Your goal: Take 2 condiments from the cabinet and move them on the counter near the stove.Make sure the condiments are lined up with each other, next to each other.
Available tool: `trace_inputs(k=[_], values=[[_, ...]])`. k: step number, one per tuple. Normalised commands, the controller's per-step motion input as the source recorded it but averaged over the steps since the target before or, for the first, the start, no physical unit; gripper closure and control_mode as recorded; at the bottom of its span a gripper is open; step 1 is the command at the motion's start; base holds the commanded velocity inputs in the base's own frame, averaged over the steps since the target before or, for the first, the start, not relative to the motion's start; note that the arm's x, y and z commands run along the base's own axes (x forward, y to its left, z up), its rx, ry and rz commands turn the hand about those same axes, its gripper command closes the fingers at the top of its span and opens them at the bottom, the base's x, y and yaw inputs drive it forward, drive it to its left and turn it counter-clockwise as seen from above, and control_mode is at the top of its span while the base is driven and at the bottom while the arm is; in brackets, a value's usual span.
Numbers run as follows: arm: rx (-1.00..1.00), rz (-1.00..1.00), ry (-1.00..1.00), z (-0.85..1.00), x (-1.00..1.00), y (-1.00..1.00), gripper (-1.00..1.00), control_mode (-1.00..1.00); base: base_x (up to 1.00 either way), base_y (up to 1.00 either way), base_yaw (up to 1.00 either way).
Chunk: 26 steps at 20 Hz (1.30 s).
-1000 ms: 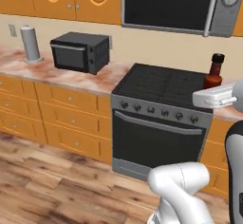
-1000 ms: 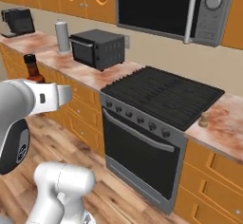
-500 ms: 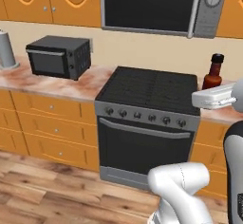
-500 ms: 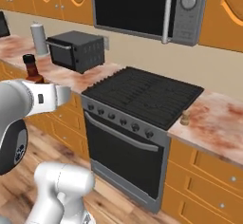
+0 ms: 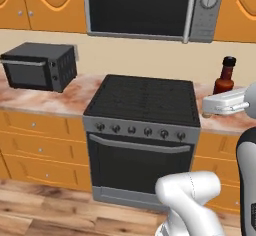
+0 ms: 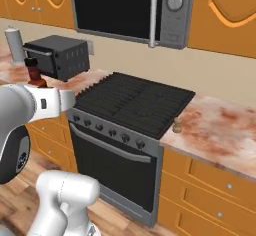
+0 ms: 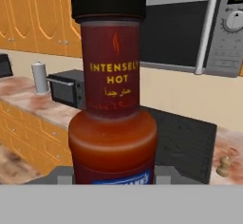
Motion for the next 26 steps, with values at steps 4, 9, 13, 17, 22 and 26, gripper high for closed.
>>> trace_inputs(k=[4,9,13,17,22,26], values=[[0.00,0.00,0.00,0.00,0.00,0.00,1.00,1.00,0.29,0.00,-0.27],[0.00,0.00,0.00,0.00,0.00,0.00,1.00,1.00,0.11,0.07,-0.30],[0.00,0.00,0.00,0.00,0.00,0.00,1.00,1.00,0.15,0.14,-0.30],[0.00,0.00,0.00,0.00,0.00,0.00,1.00,1.00,0.36,0.20,-0.26],[0.00,0.00,0.00,0.00,0.00,0.00,1.00,1.00,0.33,0.47,-0.17],[0.00,0.00,0.00,0.00,0.00,0.00,1.00,1.00,0.23,0.55,-0.12]])
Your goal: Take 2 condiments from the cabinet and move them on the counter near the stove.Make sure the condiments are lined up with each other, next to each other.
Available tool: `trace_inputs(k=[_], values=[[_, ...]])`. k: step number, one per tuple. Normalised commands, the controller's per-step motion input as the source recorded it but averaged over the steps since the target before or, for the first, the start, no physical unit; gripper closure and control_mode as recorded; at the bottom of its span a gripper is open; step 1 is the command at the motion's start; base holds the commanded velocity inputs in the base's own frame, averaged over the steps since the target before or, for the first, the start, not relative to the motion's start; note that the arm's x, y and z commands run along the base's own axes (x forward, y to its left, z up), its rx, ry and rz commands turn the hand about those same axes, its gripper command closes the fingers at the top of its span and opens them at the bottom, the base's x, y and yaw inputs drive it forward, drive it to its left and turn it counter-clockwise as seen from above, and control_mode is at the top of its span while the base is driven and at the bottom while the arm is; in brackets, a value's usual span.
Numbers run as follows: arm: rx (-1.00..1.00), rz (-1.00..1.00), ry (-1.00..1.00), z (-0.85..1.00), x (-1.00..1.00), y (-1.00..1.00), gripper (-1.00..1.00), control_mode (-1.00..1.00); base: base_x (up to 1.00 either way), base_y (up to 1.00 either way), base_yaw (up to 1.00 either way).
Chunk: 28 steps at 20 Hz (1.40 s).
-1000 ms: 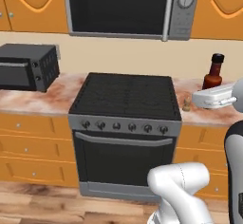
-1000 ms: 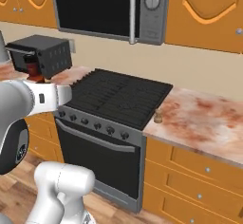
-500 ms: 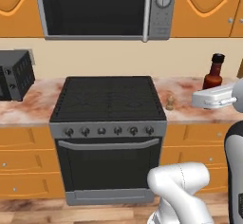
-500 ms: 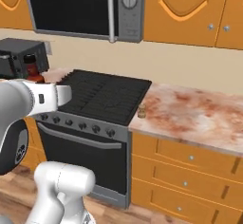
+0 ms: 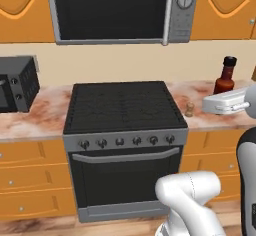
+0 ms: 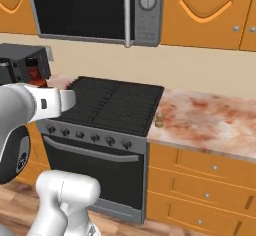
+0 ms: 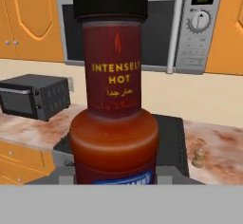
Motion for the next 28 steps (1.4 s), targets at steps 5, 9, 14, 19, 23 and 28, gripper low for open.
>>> trace_inputs(k=[5,9,14,19,23,28], values=[[0.00,0.00,0.00,0.00,0.00,0.00,1.00,1.00,0.27,0.32,-0.11],[0.00,0.00,0.00,0.00,0.00,0.00,1.00,1.00,0.60,0.00,-0.10],[0.00,0.00,0.00,0.00,0.00,0.00,1.00,1.00,0.67,0.00,-0.11],[0.00,0.00,0.00,0.00,0.00,0.00,1.00,1.00,0.63,-0.06,-0.12],[0.00,0.00,0.00,0.00,0.00,0.00,1.00,1.00,0.52,-0.16,-0.14],[0.00,0.00,0.00,0.00,0.00,0.00,1.00,1.00,0.47,-0.14,-0.14]])
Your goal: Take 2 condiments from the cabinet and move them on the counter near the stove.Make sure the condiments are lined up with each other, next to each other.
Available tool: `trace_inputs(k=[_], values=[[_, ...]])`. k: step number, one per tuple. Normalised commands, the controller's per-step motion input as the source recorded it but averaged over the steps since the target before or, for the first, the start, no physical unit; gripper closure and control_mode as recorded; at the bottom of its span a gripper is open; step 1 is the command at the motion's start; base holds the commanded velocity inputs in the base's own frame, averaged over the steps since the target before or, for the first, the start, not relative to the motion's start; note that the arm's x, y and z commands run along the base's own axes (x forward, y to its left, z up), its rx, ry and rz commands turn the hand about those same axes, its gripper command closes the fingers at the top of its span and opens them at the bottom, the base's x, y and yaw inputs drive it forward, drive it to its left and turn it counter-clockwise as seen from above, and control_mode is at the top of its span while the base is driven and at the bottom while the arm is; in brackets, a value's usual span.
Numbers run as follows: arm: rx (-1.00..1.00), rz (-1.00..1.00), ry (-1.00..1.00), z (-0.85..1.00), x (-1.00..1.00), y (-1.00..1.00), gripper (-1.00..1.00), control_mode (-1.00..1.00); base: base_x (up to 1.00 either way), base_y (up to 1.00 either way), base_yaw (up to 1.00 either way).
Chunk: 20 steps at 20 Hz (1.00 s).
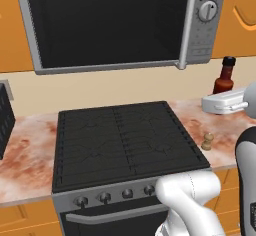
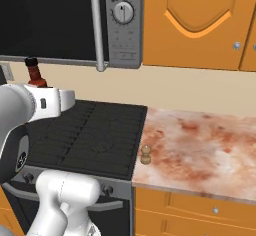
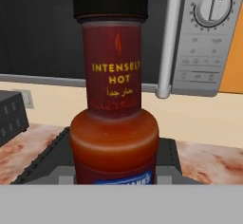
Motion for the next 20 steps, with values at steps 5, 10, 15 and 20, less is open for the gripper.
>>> trace_inputs(k=[5,10,15,20], values=[[0.00,0.00,0.00,0.00,0.00,0.00,1.00,1.00,0.47,-0.14,-0.14],[0.00,0.00,0.00,0.00,0.00,0.00,1.00,1.00,0.60,-0.08,-0.11],[0.00,0.00,0.00,0.00,0.00,0.00,1.00,1.00,0.12,0.00,-0.03],[0.00,0.00,0.00,0.00,0.00,0.00,1.00,1.00,0.00,0.00,-0.01]])
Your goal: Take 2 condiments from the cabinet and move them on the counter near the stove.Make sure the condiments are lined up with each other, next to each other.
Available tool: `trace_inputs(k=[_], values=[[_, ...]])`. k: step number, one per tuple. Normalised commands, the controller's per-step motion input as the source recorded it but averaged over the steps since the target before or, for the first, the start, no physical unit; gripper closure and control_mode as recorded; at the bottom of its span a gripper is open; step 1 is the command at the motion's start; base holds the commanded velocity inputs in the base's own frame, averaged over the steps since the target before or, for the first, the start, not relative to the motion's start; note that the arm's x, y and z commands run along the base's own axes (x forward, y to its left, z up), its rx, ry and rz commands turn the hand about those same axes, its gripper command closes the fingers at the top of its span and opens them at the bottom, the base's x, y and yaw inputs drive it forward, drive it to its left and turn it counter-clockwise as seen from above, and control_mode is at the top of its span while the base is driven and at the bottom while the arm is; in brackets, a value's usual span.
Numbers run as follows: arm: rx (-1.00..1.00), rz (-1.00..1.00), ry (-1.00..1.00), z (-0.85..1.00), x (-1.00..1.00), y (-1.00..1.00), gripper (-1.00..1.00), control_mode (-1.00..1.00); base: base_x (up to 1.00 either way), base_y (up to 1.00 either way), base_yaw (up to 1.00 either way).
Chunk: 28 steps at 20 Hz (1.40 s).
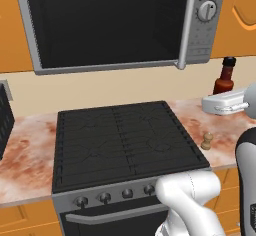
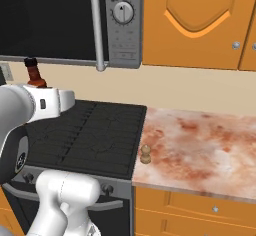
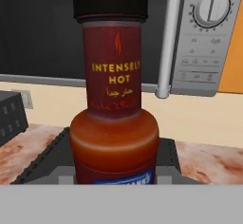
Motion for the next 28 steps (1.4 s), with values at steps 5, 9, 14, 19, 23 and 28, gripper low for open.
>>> trace_inputs(k=[5,9,14,19,23,28], values=[[0.00,0.00,0.03,-0.17,0.00,-0.19,1.00,-1.00,0.00,-0.06,0.00],[0.00,0.00,0.07,-0.34,0.01,-0.38,1.00,-1.00,0.00,0.00,0.00],[0.00,0.01,0.10,-0.28,0.18,-0.31,1.00,-1.00,0.00,0.00,0.00],[0.00,0.05,0.04,-0.18,0.11,-0.33,1.00,-1.00,0.00,0.00,0.00],[0.00,0.04,0.00,-0.17,0.05,-0.47,1.00,-1.00,0.00,0.00,0.00],[0.00,0.04,0.00,-0.22,0.08,-0.51,1.00,-1.00,0.00,0.00,0.00]])
